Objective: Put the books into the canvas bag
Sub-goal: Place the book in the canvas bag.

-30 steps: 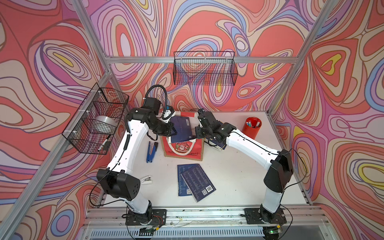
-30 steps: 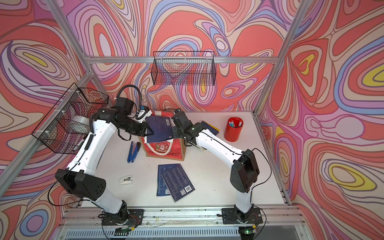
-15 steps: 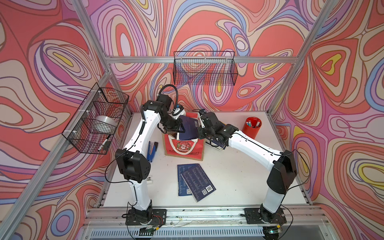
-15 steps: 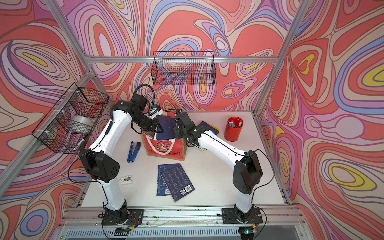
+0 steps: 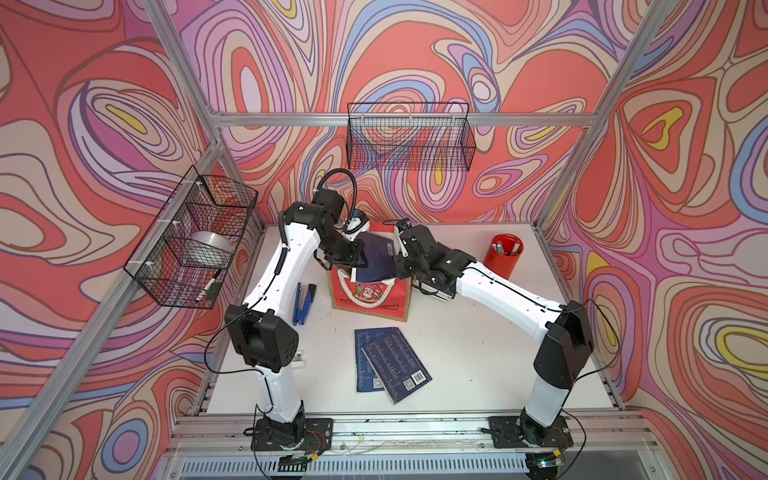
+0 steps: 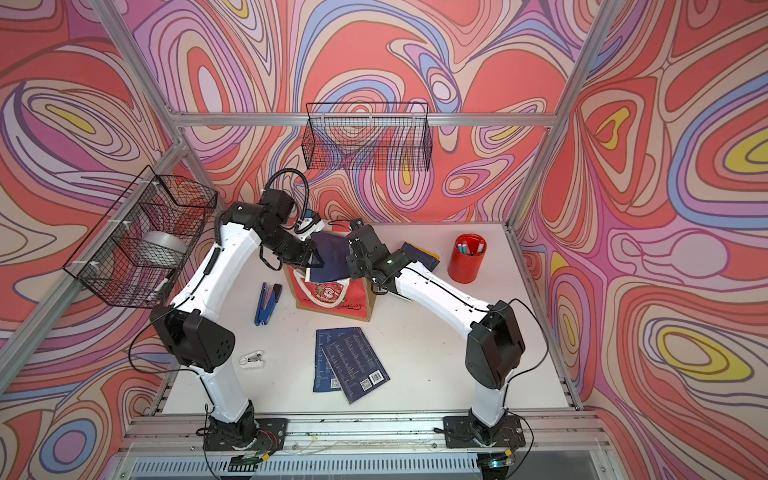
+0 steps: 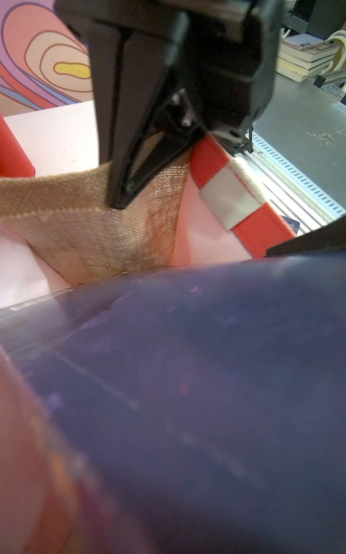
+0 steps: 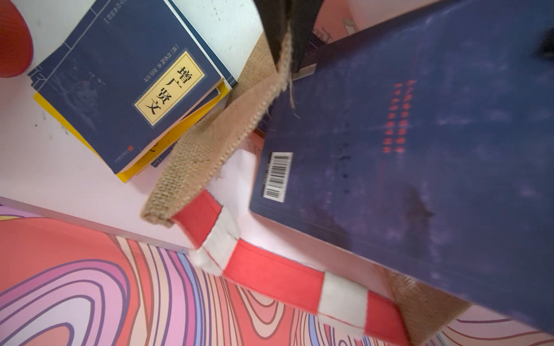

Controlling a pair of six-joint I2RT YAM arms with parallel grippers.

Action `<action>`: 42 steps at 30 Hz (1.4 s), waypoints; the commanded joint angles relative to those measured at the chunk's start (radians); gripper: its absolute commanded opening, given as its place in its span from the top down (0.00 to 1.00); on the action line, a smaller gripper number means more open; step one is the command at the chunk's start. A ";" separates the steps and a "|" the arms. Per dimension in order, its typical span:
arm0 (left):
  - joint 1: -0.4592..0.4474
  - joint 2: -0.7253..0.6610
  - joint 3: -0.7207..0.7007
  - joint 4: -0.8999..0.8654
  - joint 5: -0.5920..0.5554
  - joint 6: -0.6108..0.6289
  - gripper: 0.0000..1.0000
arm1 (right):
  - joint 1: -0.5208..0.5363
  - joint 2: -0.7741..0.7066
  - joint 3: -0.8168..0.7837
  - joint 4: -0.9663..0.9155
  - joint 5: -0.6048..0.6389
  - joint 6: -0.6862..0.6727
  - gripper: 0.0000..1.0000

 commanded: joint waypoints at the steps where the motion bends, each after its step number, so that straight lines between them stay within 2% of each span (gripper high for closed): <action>1: 0.018 -0.131 -0.054 -0.010 -0.016 0.022 1.00 | -0.001 -0.045 0.005 0.082 0.074 -0.023 0.99; 7: 0.018 -0.177 -0.121 0.009 0.034 0.027 1.00 | -0.001 -0.070 -0.069 0.268 0.001 -0.133 1.00; 13: 0.016 -0.082 -0.074 -0.012 0.029 -0.015 1.00 | 0.004 -0.142 -0.212 0.448 -0.111 -0.154 1.00; 18: -0.005 -0.013 -0.040 -0.018 0.039 -0.067 1.00 | 0.038 -0.196 -0.320 0.563 -0.107 -0.173 1.00; 21: -0.024 -0.016 -0.066 0.047 0.026 -0.132 1.00 | 0.060 -0.228 -0.367 0.618 -0.102 -0.183 1.00; 25: -0.037 -0.062 -0.138 0.190 0.088 -0.220 1.00 | 0.066 -0.233 -0.374 0.619 -0.093 -0.180 1.00; 29: -0.067 -0.077 -0.156 0.236 0.166 -0.236 1.00 | 0.065 -0.224 -0.365 0.606 -0.075 -0.167 1.00; 33: -0.084 -0.061 -0.189 0.228 0.139 -0.224 0.99 | 0.066 -0.214 -0.351 0.597 -0.072 -0.156 1.00; 36: -0.082 -0.047 -0.213 0.196 0.040 -0.217 0.82 | 0.066 -0.201 -0.334 0.576 -0.062 -0.153 1.00; 39: -0.054 -0.058 -0.235 0.174 -0.059 -0.233 0.57 | 0.066 -0.187 -0.314 0.546 -0.047 -0.150 1.00; 42: 0.000 -0.090 -0.243 0.171 -0.124 -0.254 0.42 | 0.066 -0.178 -0.303 0.534 -0.041 -0.144 1.00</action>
